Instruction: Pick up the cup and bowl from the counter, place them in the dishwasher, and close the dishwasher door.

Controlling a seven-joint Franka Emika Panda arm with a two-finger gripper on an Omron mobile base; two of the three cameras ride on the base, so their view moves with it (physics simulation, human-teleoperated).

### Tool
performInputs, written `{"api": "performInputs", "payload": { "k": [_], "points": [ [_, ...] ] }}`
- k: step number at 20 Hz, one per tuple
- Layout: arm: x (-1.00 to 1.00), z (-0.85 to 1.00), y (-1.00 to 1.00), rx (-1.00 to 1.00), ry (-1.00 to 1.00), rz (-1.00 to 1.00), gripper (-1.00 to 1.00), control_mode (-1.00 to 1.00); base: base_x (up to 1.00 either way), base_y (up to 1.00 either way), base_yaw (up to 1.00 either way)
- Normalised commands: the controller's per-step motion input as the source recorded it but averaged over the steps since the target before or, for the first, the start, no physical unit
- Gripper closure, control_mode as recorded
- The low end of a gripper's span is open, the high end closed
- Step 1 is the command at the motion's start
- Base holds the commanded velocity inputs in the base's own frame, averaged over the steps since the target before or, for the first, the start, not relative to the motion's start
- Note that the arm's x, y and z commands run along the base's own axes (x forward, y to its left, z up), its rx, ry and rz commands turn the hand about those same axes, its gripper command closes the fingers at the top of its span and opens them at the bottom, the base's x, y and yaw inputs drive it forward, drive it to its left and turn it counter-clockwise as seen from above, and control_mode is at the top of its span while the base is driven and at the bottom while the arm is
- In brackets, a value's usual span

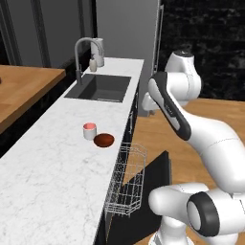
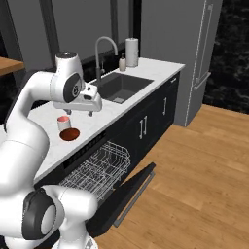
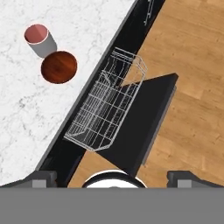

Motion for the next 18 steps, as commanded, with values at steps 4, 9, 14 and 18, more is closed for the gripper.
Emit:
{"api": "performInputs", "payload": {
  "k": [4,9,14,18],
  "points": [
    [0.07,-0.49,0.32,0.16,0.04,-0.03,-1.0,-1.0,0.0,0.0,0.0],
    [0.29,-0.64,0.54,0.13,0.01,-0.02,-1.0,-1.0,0.0,0.0,0.0],
    [0.54,-0.62,0.62,0.02,0.0,-0.03,-1.0,-1.0,0.0,0.0,0.0],
    [0.73,-0.65,0.62,0.0,0.0,-0.07,-1.0,-1.0,0.0,0.0,0.0]
  ]
}}
